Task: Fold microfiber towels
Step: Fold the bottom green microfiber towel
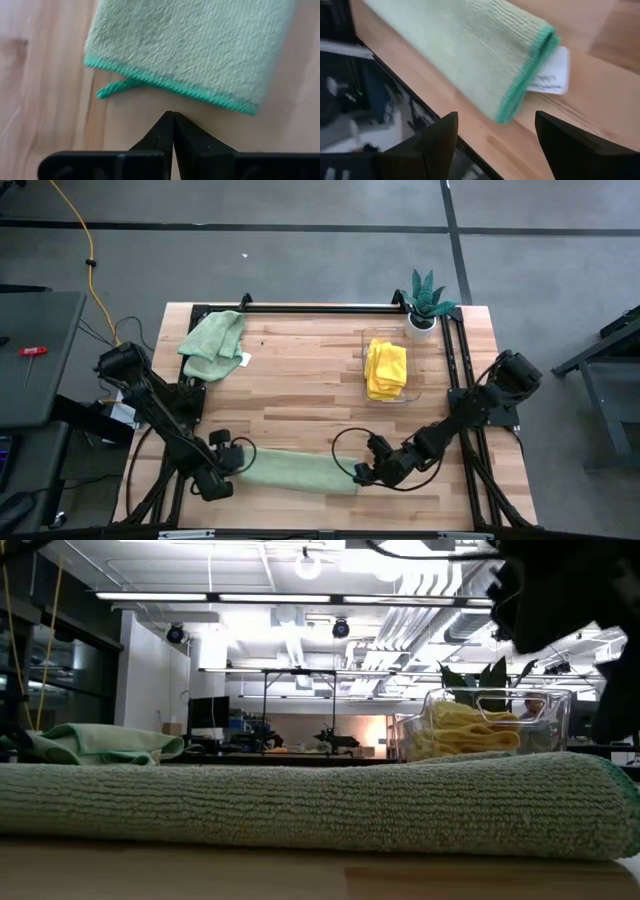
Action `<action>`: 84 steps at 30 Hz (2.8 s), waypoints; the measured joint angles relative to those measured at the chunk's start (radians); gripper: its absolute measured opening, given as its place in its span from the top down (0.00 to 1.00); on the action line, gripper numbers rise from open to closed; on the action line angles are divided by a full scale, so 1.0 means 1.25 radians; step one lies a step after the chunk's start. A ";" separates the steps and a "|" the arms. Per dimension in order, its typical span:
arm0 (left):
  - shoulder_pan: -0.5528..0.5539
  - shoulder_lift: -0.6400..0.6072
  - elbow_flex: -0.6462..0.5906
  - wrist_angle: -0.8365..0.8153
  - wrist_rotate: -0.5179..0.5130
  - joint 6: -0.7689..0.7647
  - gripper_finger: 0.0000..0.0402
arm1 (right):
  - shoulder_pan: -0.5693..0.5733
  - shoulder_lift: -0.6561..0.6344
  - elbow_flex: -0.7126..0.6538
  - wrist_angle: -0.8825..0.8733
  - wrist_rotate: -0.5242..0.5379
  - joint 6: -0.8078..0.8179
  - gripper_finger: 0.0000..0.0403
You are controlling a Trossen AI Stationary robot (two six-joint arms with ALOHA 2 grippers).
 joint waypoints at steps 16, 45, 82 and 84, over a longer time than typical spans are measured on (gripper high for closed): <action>-0.001 0.015 -0.004 0.151 -0.056 -0.117 1.00 | -0.005 0.160 0.011 0.189 0.067 0.162 0.36; 0.070 0.004 -0.003 0.106 -0.050 0.104 1.00 | -0.027 -0.033 0.039 -0.183 0.127 0.054 0.99; -0.003 0.002 -0.001 0.071 -0.060 -0.004 1.00 | -0.108 0.107 0.037 0.020 -0.042 -0.062 0.27; -0.003 0.002 -0.001 0.071 -0.060 -0.004 1.00 | -0.117 0.107 0.036 0.054 -0.025 -0.070 0.28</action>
